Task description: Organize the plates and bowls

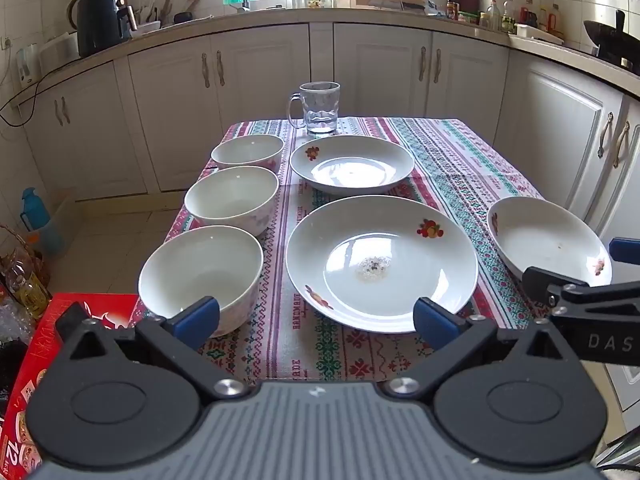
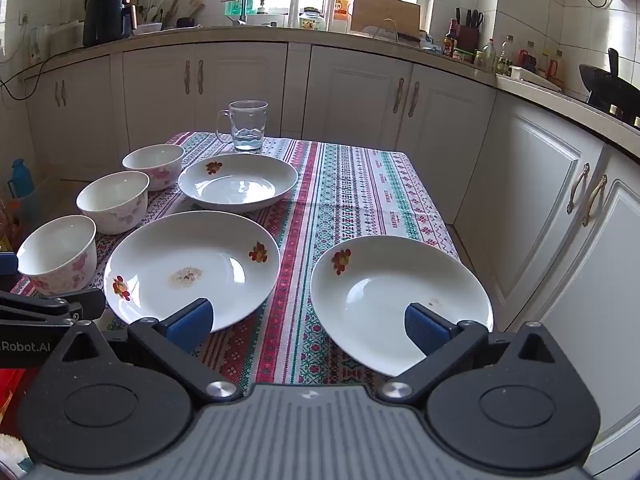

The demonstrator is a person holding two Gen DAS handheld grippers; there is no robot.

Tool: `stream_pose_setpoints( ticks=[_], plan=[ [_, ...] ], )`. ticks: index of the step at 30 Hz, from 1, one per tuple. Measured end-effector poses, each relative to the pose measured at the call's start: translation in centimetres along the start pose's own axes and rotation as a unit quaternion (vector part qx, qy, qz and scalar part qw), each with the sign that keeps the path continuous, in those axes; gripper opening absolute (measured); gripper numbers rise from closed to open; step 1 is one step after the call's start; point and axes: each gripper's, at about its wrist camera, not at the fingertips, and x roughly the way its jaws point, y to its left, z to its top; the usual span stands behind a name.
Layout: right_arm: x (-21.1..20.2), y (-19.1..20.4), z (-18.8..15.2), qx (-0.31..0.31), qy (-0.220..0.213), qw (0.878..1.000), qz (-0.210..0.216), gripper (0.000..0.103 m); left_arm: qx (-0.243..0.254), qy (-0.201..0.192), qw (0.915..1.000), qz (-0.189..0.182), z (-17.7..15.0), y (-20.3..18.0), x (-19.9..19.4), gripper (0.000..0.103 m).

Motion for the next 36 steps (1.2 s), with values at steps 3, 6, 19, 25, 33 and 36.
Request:
stream_pose_setpoints(
  ticks=[3,6,19,25,33,36],
  plan=[
    [0.07,0.1,-0.07,-0.003,-0.002,1.0,-0.001,0.103,0.003,0.0,1.0,0.004,0.06,0.08,-0.07,0.102],
    [0.15,0.14,-0.12,-0.004,-0.003,1.0,-0.001,0.103,0.005,-0.001,1.0,0.008,0.15,0.13,-0.18,0.102],
    [-0.2,0.11,0.03,-0.006,-0.005,1.0,-0.004,0.103,0.001,-0.001,1.0,0.001,-0.11,-0.08,-0.07,0.102],
    [-0.2,0.14,0.02,-0.007,-0.005,1.0,-0.004,0.103,0.001,-0.001,1.0,0.001,-0.09,-0.03,-0.13,0.102],
    [-0.21,0.12,0.01,-0.007,-0.005,1.0,-0.004,0.103,0.001,-0.001,1.0,0.002,-0.06,-0.02,-0.13,0.102],
    [-0.24,0.15,0.09,-0.007,-0.005,1.0,-0.005,0.103,0.001,-0.002,1.0,0.002,-0.01,-0.01,-0.1,0.102]
  ],
)
